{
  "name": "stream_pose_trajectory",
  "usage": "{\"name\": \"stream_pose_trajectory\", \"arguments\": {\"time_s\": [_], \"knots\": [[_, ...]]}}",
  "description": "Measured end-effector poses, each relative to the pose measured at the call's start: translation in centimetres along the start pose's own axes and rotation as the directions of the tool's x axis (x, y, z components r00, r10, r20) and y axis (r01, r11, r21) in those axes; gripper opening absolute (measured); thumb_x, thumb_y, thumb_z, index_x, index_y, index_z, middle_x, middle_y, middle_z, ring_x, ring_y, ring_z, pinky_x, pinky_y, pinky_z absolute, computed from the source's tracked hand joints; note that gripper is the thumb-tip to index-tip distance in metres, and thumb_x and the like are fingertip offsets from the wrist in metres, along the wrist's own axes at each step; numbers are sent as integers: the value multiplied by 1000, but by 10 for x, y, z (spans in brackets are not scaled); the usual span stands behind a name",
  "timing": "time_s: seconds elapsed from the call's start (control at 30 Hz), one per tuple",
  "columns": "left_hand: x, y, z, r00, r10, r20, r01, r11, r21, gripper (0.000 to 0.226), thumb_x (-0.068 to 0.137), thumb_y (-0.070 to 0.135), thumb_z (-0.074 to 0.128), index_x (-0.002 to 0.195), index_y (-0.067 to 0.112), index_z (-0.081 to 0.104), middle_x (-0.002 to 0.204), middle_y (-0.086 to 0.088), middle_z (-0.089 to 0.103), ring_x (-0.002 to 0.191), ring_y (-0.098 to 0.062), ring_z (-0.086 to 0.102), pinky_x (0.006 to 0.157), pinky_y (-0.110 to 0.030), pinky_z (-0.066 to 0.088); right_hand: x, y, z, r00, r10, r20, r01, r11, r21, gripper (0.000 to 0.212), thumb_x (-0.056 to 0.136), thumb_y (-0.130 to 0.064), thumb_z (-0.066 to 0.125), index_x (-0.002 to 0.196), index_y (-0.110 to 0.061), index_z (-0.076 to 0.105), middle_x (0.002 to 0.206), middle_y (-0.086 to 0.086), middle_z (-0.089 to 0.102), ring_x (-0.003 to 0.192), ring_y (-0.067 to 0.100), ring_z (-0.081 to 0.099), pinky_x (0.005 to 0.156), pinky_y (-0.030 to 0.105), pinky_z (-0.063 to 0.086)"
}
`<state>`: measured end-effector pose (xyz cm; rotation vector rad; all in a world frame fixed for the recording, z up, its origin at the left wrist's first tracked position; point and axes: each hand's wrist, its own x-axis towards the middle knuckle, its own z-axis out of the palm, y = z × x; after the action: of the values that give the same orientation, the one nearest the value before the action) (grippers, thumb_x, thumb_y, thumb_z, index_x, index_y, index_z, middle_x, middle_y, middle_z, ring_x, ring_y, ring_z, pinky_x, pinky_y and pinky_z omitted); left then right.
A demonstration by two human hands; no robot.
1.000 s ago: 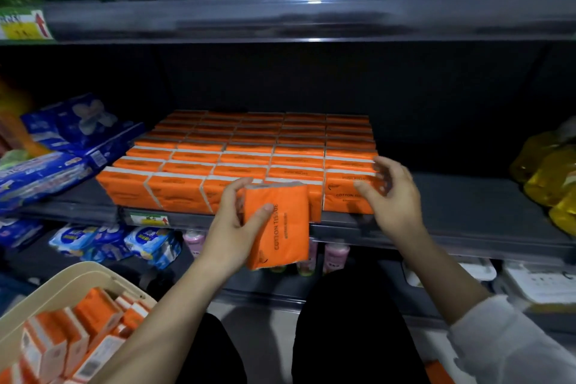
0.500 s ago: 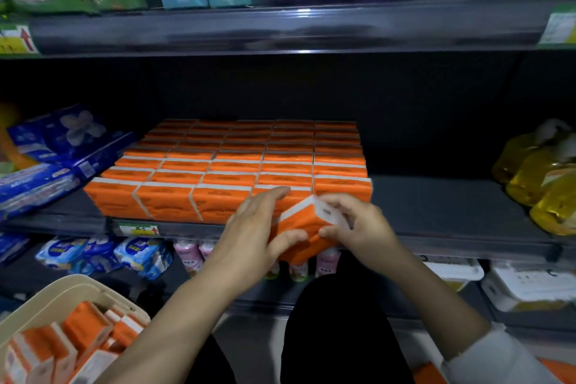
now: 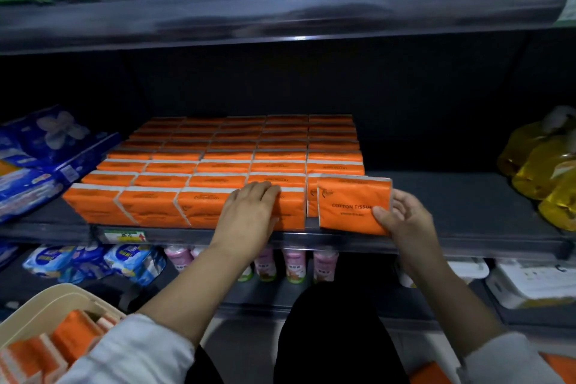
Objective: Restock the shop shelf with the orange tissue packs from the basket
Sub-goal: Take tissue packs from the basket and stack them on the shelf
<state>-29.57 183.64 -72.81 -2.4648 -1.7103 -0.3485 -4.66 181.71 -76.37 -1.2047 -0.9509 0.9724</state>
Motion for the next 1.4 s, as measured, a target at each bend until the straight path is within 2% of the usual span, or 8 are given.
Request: {"name": "stream_pose_trajectory", "arguments": {"time_s": [0.2,0.27,0.5,0.73,0.9,1.13,1.27,1.4], "knots": [[7,2,20,998,-62,-5,62,998,18,47,72,2,74,117,5,64,116,-19,65,106,-37,63,94,-50,46,10,6,18,979,-193,-57,149,886,-439,35,81,-10,68,114,-12,58,110,-2,48,99,12,51,84,24,43],[7,3,21,997,-82,-3,82,997,-11,45,81,6,66,126,6,59,128,-18,59,118,-36,56,105,-48,36,13,6,24,967,-245,-63,183,849,-496,33,81,-11,68,113,-10,59,106,-3,46,97,13,50,85,26,41],[8,4,21,994,-102,33,104,994,-31,51,100,26,40,148,19,27,155,-5,27,144,-20,22,117,-32,5,13,16,31,961,-253,-113,159,837,-524,25,82,-10,66,106,-11,60,102,-4,47,91,13,51,79,26,40],[6,5,17,995,-91,48,92,996,-18,56,98,34,43,148,17,26,155,-7,27,143,-21,22,119,-35,8,7,29,28,982,-173,-75,101,819,-565,24,83,-10,65,105,-11,59,101,1,51,90,15,52,75,27,38],[4,14,13,999,-52,-3,52,995,83,62,87,35,62,141,17,39,147,-5,40,137,-26,35,109,-48,30,3,19,22,980,-184,-74,100,782,-615,65,76,-15,75,134,-12,45,128,6,44,120,19,44,94,26,35],[9,25,20,985,83,-150,-72,995,74,45,59,13,83,102,16,69,94,-3,64,79,-26,62,63,-36,49,-1,8,25,785,-520,337,536,298,-790,47,64,2,77,108,-7,65,106,8,62,99,26,53,83,41,48],[7,23,20,994,74,-86,-74,997,6,56,62,8,78,115,14,64,100,-4,63,86,-26,61,70,-38,51,-1,3,28,783,-497,374,545,259,-797,38,65,11,70,101,-2,68,98,9,65,86,30,59,71,39,52],[-4,12,8,984,114,-137,-115,993,4,55,63,16,78,116,9,64,107,-7,65,93,-28,64,79,-39,52,-5,-9,33,825,-427,371,504,256,-825,41,66,3,69,106,-5,66,102,10,63,91,32,58,82,43,48]]}}
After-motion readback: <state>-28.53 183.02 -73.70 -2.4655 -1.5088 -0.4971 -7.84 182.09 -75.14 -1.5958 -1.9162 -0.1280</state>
